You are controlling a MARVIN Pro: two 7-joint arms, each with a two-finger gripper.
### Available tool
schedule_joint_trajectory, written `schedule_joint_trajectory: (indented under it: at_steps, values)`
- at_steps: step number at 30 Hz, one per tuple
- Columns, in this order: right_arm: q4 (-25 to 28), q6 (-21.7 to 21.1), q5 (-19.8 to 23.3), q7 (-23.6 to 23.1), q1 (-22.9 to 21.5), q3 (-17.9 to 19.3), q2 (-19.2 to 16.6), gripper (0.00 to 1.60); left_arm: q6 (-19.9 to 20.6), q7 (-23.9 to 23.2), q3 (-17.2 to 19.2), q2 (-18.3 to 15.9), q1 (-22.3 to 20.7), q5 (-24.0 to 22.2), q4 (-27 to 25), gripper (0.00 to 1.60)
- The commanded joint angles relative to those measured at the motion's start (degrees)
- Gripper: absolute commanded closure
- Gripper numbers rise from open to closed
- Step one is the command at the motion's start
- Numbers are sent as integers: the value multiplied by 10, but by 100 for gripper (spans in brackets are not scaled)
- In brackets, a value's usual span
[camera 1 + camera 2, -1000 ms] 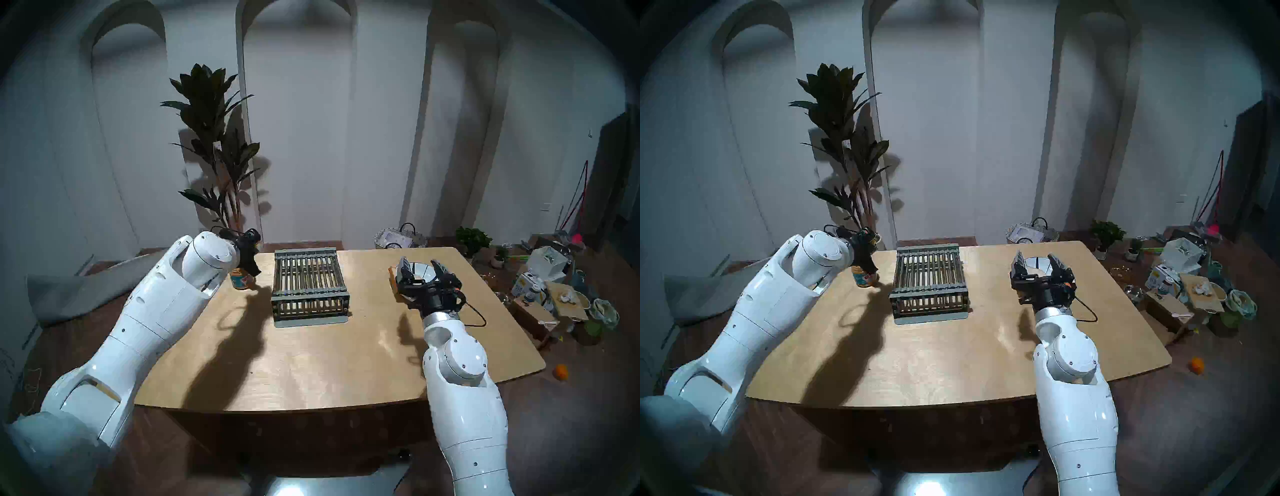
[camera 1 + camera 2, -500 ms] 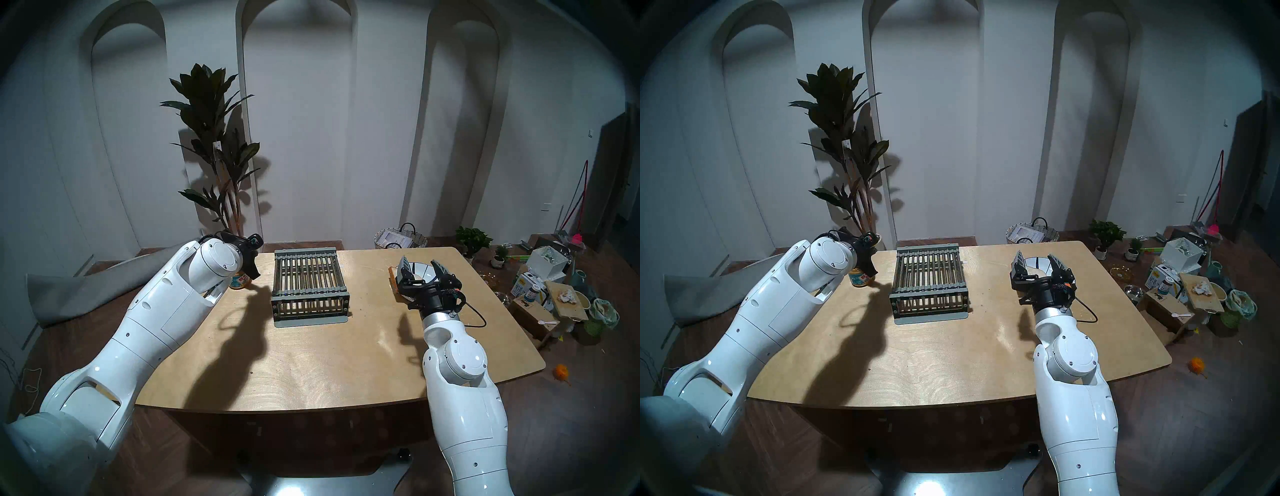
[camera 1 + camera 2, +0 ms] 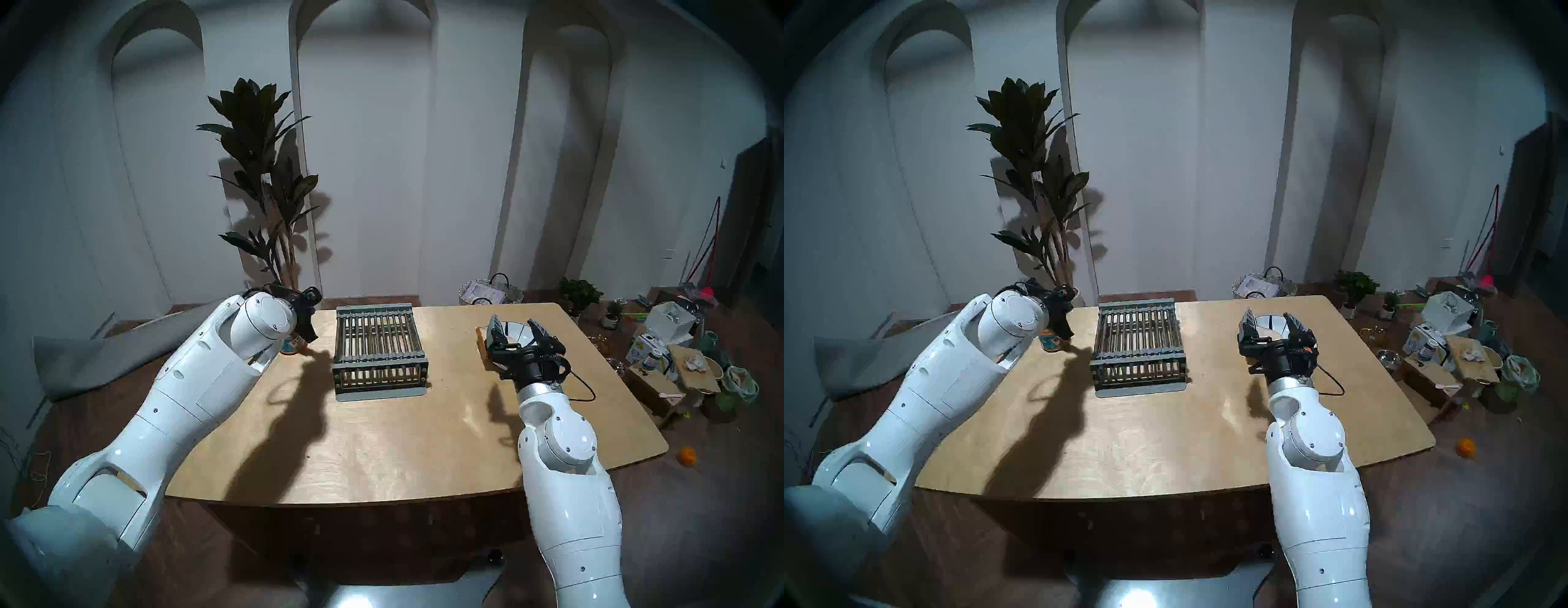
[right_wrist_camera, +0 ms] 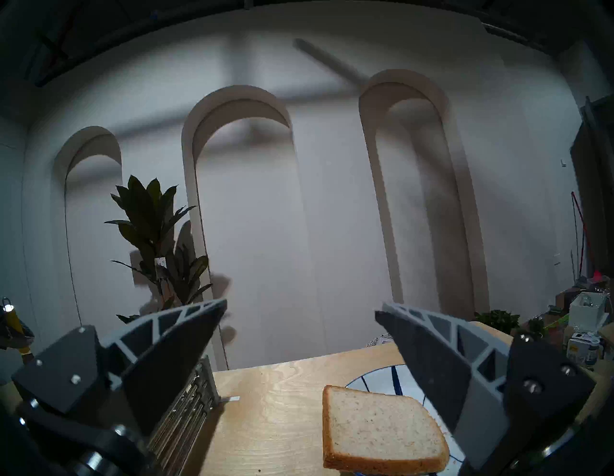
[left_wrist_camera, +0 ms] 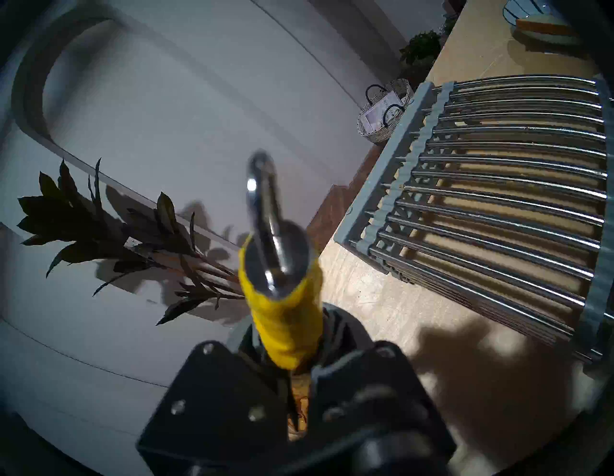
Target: Spread peanut butter over the slice of bread with the knife
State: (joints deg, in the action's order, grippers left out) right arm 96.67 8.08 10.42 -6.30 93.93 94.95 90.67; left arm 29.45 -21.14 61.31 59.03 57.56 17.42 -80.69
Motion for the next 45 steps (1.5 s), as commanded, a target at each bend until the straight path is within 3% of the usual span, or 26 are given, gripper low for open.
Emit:
schedule_joint_trajectory:
  at_steps: [1, 17, 45]
  values:
    - [9, 6, 0, -2, -7, 1, -2, 0, 4, -7, 2, -1, -28, 6, -16, 160]
    - [-1, 7, 0, -1, -14, -2, -1, 0, 13, -49, 29, 9, -53, -29, 1, 160]
    - [-4, 12, -1, 2, -14, -9, 0, 0, -3, -36, 14, -1, -54, 4, 1, 160]
